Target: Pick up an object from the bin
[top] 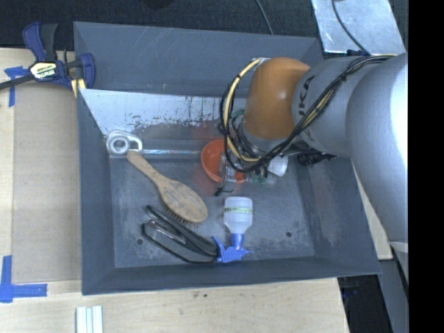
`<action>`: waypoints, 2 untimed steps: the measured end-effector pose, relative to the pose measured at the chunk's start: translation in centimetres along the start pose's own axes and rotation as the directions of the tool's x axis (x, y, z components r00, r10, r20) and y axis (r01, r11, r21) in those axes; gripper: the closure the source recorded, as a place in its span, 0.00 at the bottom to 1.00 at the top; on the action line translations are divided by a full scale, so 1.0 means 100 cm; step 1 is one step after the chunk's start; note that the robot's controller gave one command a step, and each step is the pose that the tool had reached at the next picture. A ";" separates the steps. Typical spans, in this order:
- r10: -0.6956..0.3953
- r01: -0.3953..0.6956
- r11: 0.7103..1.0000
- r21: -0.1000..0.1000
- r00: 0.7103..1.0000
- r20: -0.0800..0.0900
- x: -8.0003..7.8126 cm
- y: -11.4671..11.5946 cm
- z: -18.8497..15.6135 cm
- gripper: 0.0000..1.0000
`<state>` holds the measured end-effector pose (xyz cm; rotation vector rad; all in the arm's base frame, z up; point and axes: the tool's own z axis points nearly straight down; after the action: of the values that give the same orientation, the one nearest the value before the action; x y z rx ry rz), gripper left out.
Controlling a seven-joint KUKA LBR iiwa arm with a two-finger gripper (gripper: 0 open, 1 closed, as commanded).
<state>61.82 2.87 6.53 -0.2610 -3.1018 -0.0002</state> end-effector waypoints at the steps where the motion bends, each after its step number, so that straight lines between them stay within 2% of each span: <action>1: -0.001 0.001 1.000 0.000 1.000 -0.003 0.001 0.000 -0.001 1.00; 2: -0.002 0.002 1.000 0.002 1.000 -0.011 0.004 0.000 -0.020 1.00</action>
Offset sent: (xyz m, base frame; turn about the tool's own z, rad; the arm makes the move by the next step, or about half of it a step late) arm -0.0006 0.0000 0.0304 -0.0004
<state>61.50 2.88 8.51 -0.2572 -3.0907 0.0007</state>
